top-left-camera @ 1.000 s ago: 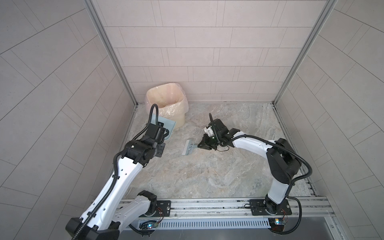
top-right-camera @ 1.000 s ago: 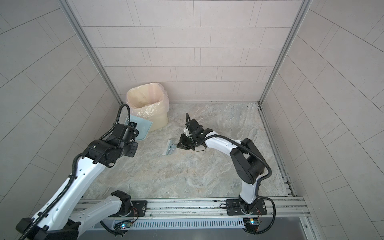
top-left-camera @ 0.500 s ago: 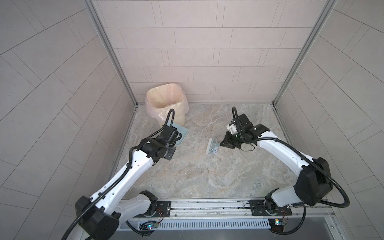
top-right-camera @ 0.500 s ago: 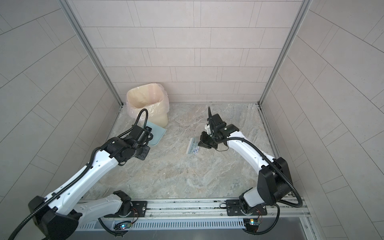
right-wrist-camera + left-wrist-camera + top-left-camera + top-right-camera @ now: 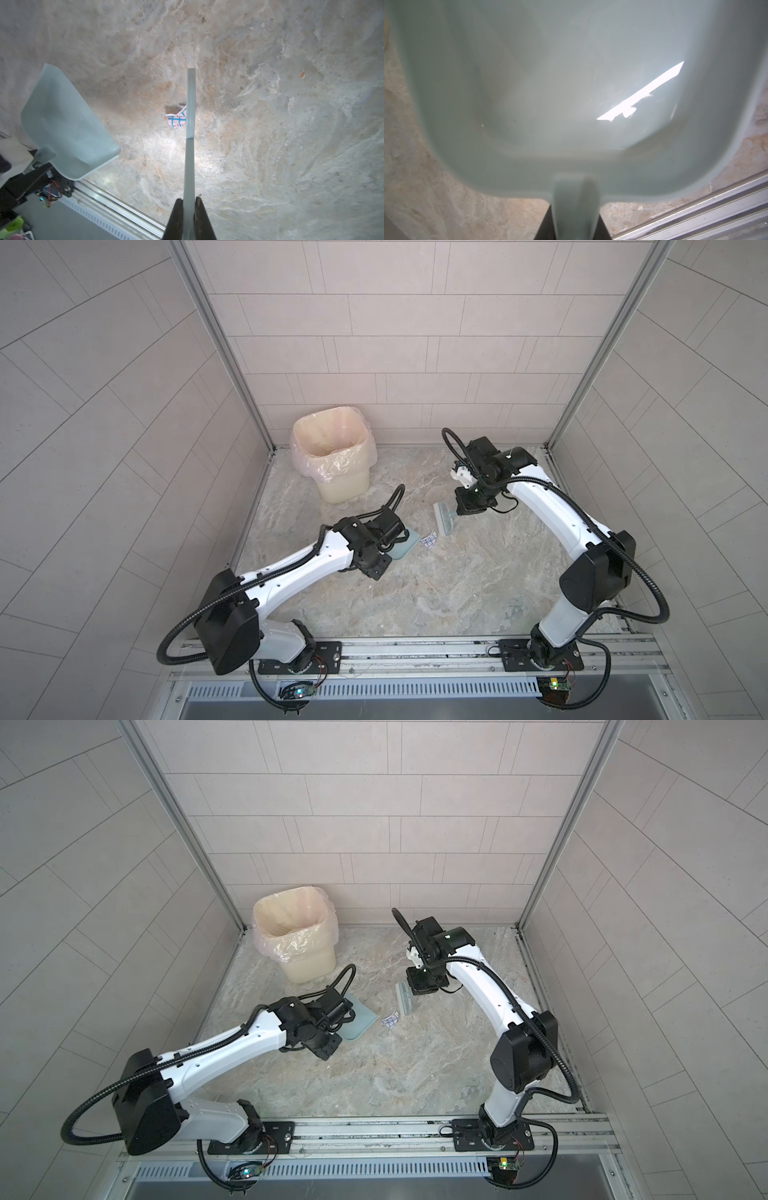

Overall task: Sweep away the paper scraps from the table
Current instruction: 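Sweep the small patterned scrap toward the dustpan with the right brush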

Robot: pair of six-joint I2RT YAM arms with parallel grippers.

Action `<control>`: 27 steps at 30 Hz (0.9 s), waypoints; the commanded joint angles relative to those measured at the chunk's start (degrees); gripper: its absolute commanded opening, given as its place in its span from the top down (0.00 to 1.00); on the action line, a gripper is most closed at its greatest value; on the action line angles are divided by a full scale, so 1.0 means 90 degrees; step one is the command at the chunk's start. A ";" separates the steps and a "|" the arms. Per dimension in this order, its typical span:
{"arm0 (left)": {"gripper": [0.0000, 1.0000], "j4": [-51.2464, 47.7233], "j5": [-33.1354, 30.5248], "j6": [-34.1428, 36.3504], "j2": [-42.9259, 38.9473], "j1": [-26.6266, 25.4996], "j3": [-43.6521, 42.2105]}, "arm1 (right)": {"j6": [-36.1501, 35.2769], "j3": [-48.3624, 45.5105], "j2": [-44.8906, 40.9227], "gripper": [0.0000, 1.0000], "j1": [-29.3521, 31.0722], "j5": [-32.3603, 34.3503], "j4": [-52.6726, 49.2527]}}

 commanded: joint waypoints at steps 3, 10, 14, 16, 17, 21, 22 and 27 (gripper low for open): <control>1.00 0.0242 0.0438 -0.0163 0.0462 -0.0297 -0.0229 | -0.1095 0.0793 0.0410 1.00 0.0193 0.1095 -0.1299; 1.00 0.0519 0.0470 -0.0100 0.1049 -0.0557 -0.0334 | -0.1335 0.1569 0.0982 1.00 0.0574 0.1598 -0.1750; 1.00 0.0623 0.0368 -0.0098 0.1166 -0.0637 -0.0412 | -0.1337 0.1699 0.1149 1.00 0.0704 0.1735 -0.1757; 1.00 0.0692 0.0350 -0.0099 0.1167 -0.0632 -0.0468 | -0.1329 0.1764 0.1239 1.00 0.0759 0.1792 -0.1767; 1.00 0.0744 0.0356 -0.0093 0.1186 -0.0632 -0.0485 | -0.1336 0.1811 0.1305 1.00 0.0795 0.1830 -0.1785; 1.00 0.0848 0.0339 -0.0059 0.1329 -0.0635 -0.0507 | -0.1378 0.2031 0.1588 1.00 0.0930 0.1961 -0.1917; 1.00 0.0876 0.0317 -0.0052 0.1359 -0.0643 -0.0501 | -0.1396 0.2070 0.1636 1.00 0.0943 0.1971 -0.1931; 1.00 0.1163 0.0241 -0.0030 0.1512 -0.0641 -0.0537 | -0.1413 0.2180 0.1832 1.00 0.0988 0.1990 -0.1996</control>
